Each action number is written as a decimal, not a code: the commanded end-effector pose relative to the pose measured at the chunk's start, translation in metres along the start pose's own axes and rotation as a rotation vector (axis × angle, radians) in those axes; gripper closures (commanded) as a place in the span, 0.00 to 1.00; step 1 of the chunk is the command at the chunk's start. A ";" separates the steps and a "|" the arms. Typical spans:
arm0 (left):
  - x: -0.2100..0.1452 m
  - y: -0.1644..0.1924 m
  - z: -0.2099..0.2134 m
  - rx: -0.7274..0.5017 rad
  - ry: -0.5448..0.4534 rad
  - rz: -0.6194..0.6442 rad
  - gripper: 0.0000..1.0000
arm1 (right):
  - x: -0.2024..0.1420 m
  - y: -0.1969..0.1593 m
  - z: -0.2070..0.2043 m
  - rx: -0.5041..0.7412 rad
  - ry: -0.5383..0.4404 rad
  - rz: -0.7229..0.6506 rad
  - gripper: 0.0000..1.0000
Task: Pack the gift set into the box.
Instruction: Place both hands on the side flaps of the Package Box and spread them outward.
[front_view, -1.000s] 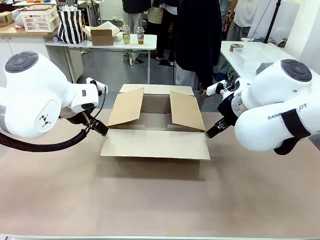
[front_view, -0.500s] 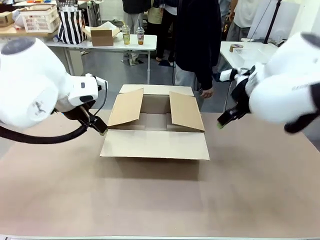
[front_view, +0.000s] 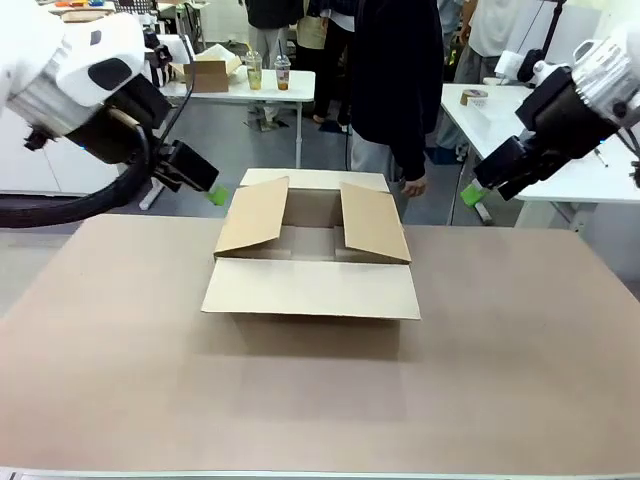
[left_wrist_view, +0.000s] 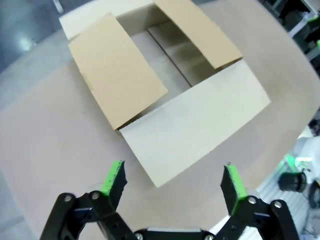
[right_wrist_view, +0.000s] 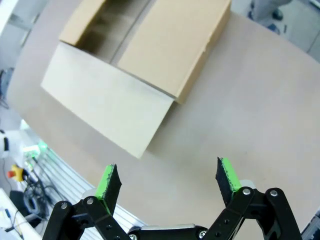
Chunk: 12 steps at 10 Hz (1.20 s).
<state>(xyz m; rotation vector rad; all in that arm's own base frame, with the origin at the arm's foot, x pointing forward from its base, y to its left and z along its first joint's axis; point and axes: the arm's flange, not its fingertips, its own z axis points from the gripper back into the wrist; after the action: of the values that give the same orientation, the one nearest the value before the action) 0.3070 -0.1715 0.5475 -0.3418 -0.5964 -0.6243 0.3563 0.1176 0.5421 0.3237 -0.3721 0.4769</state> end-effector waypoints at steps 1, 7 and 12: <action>-0.009 -0.001 -0.027 0.005 0.110 -0.027 0.00 | 0.001 -0.009 -0.019 -0.039 0.004 0.018 0.00; -0.019 0.078 0.035 -0.815 -0.261 0.305 0.00 | -0.048 -0.057 0.054 0.802 -0.408 -0.578 0.00; -0.066 0.098 0.044 -0.744 -0.364 0.494 0.00 | -0.077 -0.090 0.073 0.807 -0.432 -0.669 0.00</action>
<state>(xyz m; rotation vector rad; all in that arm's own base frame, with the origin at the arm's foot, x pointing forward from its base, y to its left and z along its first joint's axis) 0.3306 -0.0280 0.5381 -1.3465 -0.5508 -0.3018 0.3207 -0.0293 0.5506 1.3250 -0.4703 -0.2095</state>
